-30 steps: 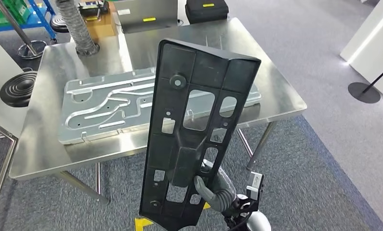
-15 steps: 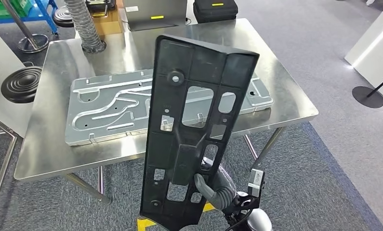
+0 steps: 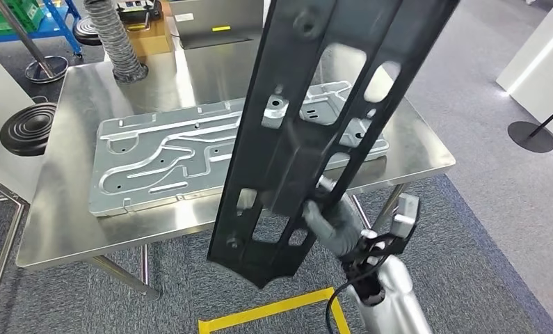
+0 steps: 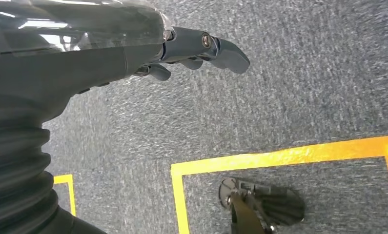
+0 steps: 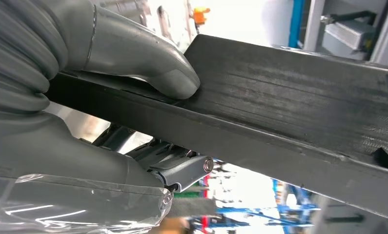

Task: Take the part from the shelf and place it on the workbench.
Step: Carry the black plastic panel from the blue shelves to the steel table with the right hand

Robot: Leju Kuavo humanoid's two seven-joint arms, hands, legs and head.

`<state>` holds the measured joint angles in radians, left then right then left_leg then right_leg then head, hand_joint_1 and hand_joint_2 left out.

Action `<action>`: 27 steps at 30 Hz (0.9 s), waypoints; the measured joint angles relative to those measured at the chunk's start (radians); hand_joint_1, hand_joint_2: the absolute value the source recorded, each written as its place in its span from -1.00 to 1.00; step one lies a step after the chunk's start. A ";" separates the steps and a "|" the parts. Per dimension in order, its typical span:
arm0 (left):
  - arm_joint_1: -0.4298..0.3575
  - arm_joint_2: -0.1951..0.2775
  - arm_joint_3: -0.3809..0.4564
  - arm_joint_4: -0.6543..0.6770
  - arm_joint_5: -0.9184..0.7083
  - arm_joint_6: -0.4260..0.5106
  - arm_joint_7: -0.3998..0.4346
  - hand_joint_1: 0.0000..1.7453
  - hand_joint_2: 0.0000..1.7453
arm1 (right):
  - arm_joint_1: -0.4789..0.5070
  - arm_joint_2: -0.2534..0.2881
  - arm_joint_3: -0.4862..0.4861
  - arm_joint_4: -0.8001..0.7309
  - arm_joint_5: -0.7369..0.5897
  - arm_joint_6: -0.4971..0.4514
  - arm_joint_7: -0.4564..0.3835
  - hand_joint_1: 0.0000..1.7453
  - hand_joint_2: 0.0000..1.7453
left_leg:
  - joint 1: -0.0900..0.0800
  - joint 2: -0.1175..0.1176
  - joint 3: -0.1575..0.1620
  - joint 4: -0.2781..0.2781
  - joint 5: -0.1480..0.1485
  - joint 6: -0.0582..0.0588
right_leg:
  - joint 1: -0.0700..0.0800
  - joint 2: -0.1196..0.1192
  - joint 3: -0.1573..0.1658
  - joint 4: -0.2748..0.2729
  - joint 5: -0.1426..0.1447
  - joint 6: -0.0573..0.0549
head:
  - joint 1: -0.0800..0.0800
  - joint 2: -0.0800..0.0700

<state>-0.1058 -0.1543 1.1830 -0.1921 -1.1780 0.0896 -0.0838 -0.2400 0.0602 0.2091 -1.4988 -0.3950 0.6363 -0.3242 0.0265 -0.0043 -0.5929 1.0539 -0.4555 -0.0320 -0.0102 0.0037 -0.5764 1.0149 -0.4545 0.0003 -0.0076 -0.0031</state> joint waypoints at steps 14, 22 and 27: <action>0.000 -0.005 0.005 0.000 -0.001 0.002 -0.004 -1.00 1.00 | -0.542 -0.199 -0.028 0.194 0.493 -0.323 -0.037 1.00 1.00 | -0.020 -0.007 0.007 -0.026 0.007 0.057 | 0.006 -0.002 -0.078 0.120 -0.007 0.009 | 0.000 0.000; 0.001 -0.012 0.008 0.001 -0.002 -0.003 -0.008 -1.00 1.00 | -0.697 -0.247 0.015 0.297 0.782 -0.456 -0.026 1.00 1.00 | -0.020 -0.006 -0.034 0.048 -0.042 0.028 | 0.005 -0.008 -0.014 -0.030 0.034 -0.016 | 0.000 0.000; 0.001 -0.011 0.008 0.001 -0.008 -0.012 -0.008 -1.00 1.00 | -0.879 -0.288 0.165 0.532 1.427 -0.710 0.090 1.00 1.00 | -0.013 -0.002 -0.137 0.219 -0.062 0.013 | 0.004 -0.008 -0.012 -0.019 0.026 -0.015 | 0.000 0.000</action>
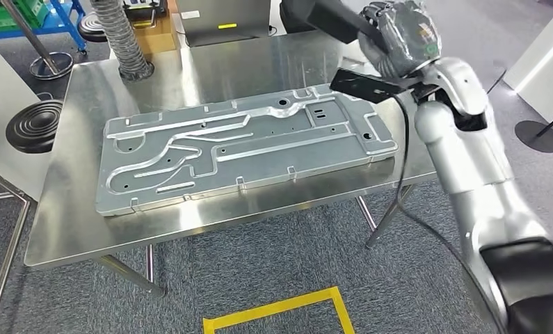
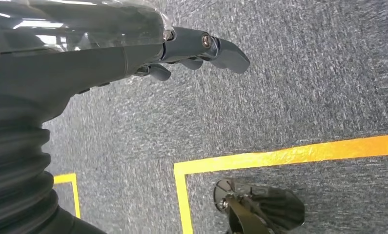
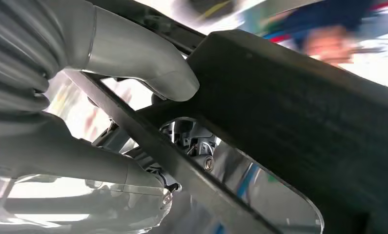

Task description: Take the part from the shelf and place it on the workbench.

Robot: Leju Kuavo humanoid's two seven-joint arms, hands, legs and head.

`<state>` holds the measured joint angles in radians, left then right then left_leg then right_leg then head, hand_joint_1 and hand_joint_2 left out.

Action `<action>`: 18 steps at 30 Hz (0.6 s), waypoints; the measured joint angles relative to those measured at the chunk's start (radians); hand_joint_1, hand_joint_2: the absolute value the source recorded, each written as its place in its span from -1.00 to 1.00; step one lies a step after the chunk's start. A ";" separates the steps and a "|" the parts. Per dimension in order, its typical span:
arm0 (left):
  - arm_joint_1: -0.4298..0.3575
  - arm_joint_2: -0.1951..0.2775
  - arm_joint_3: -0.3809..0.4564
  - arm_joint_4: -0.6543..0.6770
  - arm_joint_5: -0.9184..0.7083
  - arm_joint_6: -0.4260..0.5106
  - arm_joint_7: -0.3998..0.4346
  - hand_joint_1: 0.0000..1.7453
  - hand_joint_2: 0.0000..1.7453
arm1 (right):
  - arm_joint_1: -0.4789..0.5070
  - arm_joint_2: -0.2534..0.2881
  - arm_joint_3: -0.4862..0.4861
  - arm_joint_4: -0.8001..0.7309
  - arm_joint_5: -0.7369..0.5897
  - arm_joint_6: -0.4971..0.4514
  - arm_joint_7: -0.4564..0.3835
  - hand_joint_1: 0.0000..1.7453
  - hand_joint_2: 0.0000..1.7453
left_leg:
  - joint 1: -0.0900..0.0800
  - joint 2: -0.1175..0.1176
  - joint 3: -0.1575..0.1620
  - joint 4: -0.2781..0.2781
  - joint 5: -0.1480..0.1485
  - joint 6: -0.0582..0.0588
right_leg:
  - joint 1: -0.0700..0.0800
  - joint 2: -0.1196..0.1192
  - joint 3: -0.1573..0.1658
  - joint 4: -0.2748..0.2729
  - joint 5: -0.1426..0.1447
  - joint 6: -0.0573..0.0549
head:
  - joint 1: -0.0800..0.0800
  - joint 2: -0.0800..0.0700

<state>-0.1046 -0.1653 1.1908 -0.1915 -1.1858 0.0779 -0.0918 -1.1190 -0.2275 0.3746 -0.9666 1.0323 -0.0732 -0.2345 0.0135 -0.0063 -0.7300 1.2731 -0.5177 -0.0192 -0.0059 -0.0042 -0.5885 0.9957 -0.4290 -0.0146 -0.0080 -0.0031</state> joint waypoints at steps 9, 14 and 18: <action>-0.008 0.001 0.002 0.000 0.010 0.010 0.012 -1.00 1.00 | -0.133 0.004 0.267 0.494 0.356 -0.012 0.197 1.00 1.00 | 0.004 -0.005 0.099 -0.243 0.106 0.036 | 0.003 -0.003 -0.019 0.050 -0.037 0.041 | 0.000 0.000; -0.012 -0.002 0.009 0.000 0.017 0.017 0.014 -1.00 1.00 | -0.060 0.019 0.281 0.608 0.312 -0.016 0.219 1.00 1.00 | 0.005 -0.007 0.100 -0.245 0.105 0.046 | -0.001 0.000 -0.158 0.307 -0.130 0.054 | 0.000 0.000; -0.014 -0.003 0.018 0.000 0.020 0.022 0.013 -1.00 1.00 | -0.031 0.036 0.280 0.644 0.291 -0.016 0.222 1.00 1.00 | 0.000 -0.006 0.105 -0.245 0.101 0.041 | 0.004 0.000 -0.073 0.092 -0.005 0.035 | 0.000 0.000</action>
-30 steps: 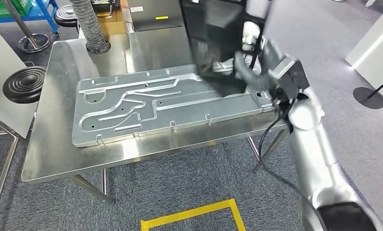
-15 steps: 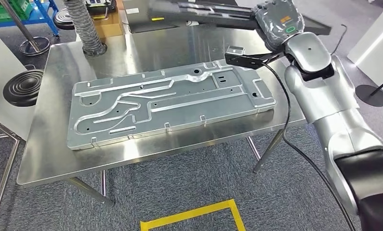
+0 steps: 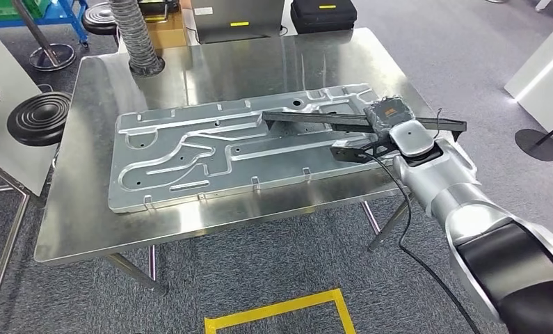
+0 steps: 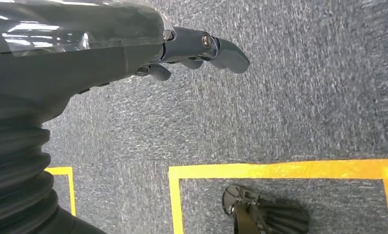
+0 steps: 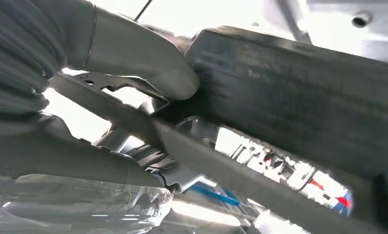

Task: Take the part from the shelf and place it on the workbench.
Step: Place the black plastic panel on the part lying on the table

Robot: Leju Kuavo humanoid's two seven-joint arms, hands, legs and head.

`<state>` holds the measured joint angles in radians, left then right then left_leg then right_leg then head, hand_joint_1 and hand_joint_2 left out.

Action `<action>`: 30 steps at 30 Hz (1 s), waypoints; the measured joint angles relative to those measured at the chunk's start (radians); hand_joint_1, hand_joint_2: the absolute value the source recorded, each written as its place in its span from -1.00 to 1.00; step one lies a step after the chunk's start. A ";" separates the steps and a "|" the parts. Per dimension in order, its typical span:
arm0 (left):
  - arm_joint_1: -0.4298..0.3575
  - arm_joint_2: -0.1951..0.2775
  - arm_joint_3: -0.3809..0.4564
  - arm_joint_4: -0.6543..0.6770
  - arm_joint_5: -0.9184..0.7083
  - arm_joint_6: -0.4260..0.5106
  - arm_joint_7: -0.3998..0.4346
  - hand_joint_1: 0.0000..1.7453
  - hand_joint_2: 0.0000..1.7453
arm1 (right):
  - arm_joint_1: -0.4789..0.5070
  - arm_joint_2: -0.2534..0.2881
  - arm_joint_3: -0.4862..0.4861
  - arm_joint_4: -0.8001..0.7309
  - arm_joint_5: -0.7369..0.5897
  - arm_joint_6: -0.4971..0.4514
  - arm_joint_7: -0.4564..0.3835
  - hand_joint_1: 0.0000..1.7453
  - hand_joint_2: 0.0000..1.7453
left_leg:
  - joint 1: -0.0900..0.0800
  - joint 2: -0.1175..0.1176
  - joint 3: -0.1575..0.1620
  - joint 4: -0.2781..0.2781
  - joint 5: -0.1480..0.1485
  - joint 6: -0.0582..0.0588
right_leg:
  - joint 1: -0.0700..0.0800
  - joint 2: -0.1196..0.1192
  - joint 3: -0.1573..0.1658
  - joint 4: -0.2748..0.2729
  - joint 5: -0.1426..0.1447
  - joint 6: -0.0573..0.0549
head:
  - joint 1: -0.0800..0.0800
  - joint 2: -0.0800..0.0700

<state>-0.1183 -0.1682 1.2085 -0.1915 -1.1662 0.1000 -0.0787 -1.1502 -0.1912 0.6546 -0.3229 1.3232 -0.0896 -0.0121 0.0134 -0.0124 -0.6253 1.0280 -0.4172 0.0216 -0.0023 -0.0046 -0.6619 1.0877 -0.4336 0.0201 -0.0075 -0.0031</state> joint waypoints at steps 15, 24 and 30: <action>0.005 0.000 0.008 0.000 -0.001 -0.001 -0.006 -1.00 1.00 | -0.003 0.041 -0.037 0.040 -0.031 -0.003 -0.031 1.00 1.00 | -0.003 0.007 -0.030 0.084 -0.027 -0.037 | 0.002 0.004 0.053 -0.079 0.014 -0.032 | 0.000 0.000; 0.000 0.002 0.010 0.000 -0.008 0.006 -0.018 -1.00 1.00 | -0.007 0.040 -0.045 0.048 -0.015 -0.003 -0.044 1.00 1.00 | 0.000 0.007 0.016 -0.021 0.006 0.004 | -0.003 0.005 -0.017 0.074 -0.076 0.011 | 0.000 0.000; 0.000 0.002 0.011 0.000 -0.011 0.032 -0.041 -1.00 1.00 | 0.000 0.041 -0.045 0.056 -0.004 0.006 -0.045 1.00 1.00 | 0.000 0.005 0.018 -0.019 0.004 0.001 | -0.012 0.004 -0.021 0.071 -0.034 0.015 | 0.000 0.000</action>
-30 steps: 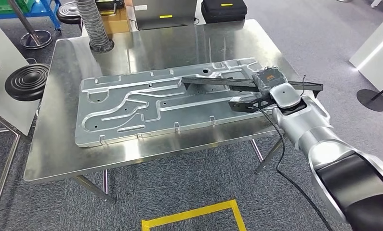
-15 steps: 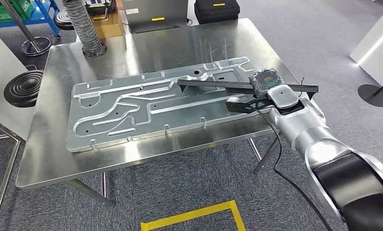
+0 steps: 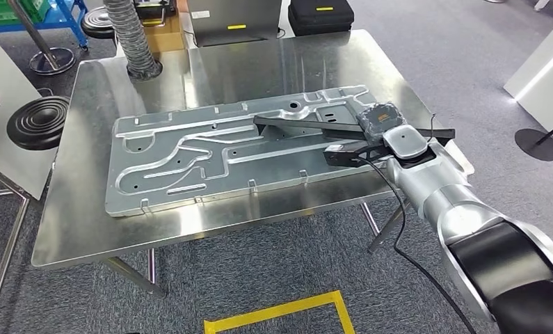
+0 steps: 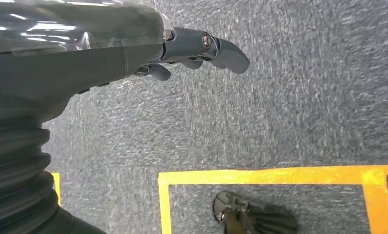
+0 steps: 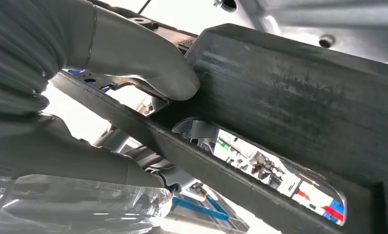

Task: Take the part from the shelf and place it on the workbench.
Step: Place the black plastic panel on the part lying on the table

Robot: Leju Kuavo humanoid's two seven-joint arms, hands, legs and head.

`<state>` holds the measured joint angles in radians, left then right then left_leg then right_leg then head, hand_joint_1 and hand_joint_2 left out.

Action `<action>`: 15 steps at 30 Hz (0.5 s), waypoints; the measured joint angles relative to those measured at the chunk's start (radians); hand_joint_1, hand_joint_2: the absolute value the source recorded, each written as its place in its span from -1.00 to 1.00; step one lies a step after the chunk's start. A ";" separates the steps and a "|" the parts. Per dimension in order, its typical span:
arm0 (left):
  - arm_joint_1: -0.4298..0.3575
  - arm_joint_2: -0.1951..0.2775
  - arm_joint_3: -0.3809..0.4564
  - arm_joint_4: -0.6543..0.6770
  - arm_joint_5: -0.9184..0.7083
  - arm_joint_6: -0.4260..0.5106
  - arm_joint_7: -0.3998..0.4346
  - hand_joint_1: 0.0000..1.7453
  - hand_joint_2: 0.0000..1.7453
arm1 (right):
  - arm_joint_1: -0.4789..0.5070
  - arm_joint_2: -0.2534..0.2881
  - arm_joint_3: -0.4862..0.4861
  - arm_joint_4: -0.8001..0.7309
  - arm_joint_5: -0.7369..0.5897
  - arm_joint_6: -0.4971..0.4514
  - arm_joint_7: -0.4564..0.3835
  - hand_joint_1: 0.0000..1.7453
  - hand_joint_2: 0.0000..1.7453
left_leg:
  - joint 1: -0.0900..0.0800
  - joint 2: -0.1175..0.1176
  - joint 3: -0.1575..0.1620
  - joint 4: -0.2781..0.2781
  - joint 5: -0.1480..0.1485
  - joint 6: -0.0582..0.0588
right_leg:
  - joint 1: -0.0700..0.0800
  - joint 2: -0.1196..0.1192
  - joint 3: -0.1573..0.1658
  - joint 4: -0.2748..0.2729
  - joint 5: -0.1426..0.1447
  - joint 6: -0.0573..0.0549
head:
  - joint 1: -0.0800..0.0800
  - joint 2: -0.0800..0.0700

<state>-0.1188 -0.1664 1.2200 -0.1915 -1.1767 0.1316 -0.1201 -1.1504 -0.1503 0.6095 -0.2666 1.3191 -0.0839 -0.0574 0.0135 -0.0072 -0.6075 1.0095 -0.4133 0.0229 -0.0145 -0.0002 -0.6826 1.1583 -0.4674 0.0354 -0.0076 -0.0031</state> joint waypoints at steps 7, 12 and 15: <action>-0.003 0.000 -0.001 0.000 -0.016 0.033 0.001 -1.00 1.00 | 0.000 0.001 -0.001 0.002 0.006 -0.002 -0.007 1.00 1.00 | -0.002 0.001 -0.008 0.015 -0.016 -0.036 | 0.008 0.001 0.074 -0.159 0.052 -0.038 | 0.000 0.000; -0.005 0.001 -0.003 0.000 -0.026 0.054 -0.003 -1.00 1.00 | 0.007 0.002 -0.002 0.005 0.008 -0.006 -0.011 -1.00 -1.00 | -0.001 0.002 -0.133 0.292 -0.142 -0.045 | 0.009 -0.001 0.078 -0.163 0.053 -0.053 | 0.000 0.000; -0.008 0.001 -0.005 0.000 -0.029 0.066 -0.004 -1.00 1.00 | 0.012 0.002 -0.004 0.006 0.008 -0.007 -0.015 -1.00 -1.00 | -0.001 0.002 -0.082 0.180 -0.060 -0.040 | 0.011 0.003 0.081 -0.156 0.047 -0.050 | 0.000 0.000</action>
<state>-0.1268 -0.1652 1.2146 -0.1915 -1.2060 0.1971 -0.1236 -1.1387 -0.1480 0.6057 -0.2611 1.3275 -0.0908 -0.0726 0.0124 -0.0052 -0.6892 1.1891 -0.4735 -0.0170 -0.0039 0.0026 -0.6020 1.0021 -0.4206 -0.0150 -0.0076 -0.0031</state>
